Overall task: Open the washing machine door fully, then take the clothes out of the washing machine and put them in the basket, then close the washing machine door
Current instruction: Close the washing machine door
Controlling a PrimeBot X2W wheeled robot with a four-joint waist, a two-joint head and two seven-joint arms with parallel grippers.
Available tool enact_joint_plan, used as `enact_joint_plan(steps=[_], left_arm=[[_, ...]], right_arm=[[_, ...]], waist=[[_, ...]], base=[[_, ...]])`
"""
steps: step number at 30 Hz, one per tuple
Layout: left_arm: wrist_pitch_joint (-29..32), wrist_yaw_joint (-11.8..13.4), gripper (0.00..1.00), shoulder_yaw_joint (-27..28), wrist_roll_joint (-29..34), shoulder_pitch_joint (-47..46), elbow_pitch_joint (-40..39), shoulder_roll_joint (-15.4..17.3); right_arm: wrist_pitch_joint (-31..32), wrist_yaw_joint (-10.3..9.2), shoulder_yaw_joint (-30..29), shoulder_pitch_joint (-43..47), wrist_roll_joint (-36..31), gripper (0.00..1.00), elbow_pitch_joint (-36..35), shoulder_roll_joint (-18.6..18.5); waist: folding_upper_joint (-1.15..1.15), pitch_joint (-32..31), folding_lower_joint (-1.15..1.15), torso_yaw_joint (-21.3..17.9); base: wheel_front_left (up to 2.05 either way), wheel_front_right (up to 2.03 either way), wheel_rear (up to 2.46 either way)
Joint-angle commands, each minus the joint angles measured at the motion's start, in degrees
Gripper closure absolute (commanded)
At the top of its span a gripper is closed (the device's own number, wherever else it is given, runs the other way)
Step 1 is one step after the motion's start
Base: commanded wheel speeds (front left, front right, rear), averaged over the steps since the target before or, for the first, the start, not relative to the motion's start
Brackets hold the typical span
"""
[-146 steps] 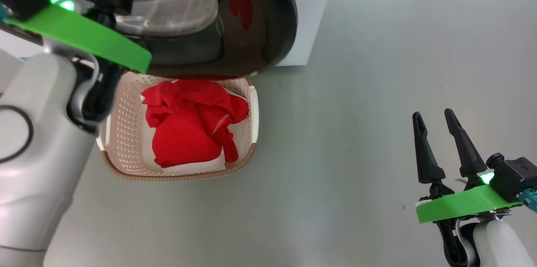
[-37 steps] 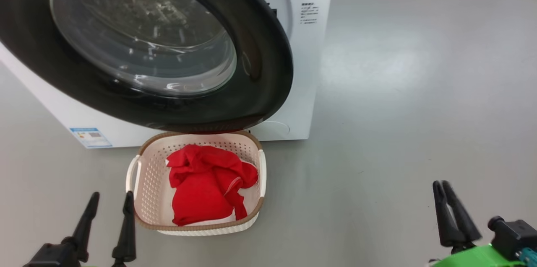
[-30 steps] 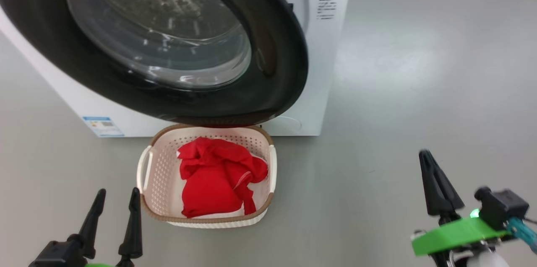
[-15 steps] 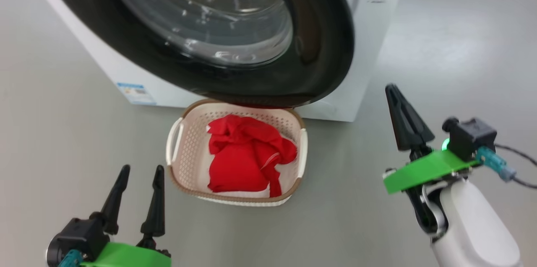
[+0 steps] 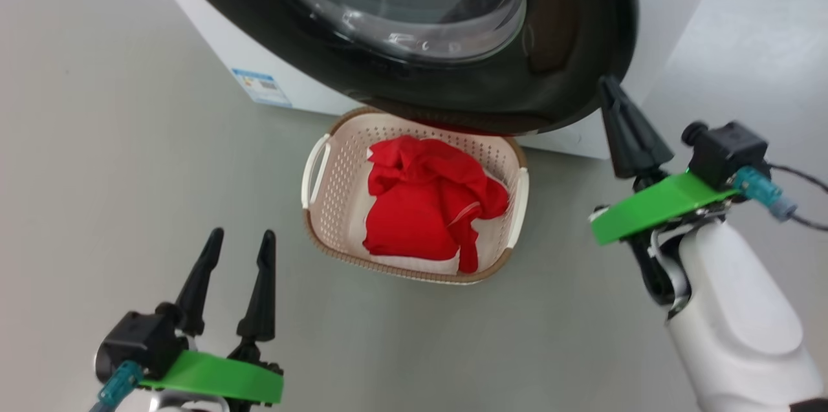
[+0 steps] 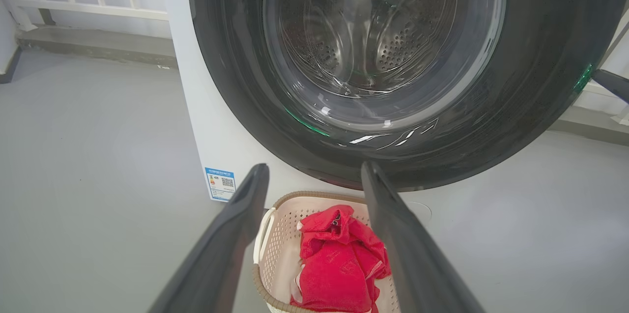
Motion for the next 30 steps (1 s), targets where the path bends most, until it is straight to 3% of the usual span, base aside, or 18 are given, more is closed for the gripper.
enact_joint_plan(steps=[1, 30], left_arm=[[-0.3, -0.3, 0.00, 1.3, -0.8, -2.0, -1.6, 0.5], [-0.3, -0.3, 0.00, -4.9, -6.3, -6.6, -2.6, 0.5]], right_arm=[[-0.4, 0.37, 0.5, -2.2, -0.7, 1.00, -1.0, 0.2], [-0.4, 0.37, -10.5, -15.9, -1.7, 1.00, -1.5, -3.1]], waist=[[0.00, 2.2, 0.00, 1.6], [0.00, 10.0, 0.00, 7.5]], base=[[0.00, 0.00, 0.00], [0.00, 0.00, 0.00]])
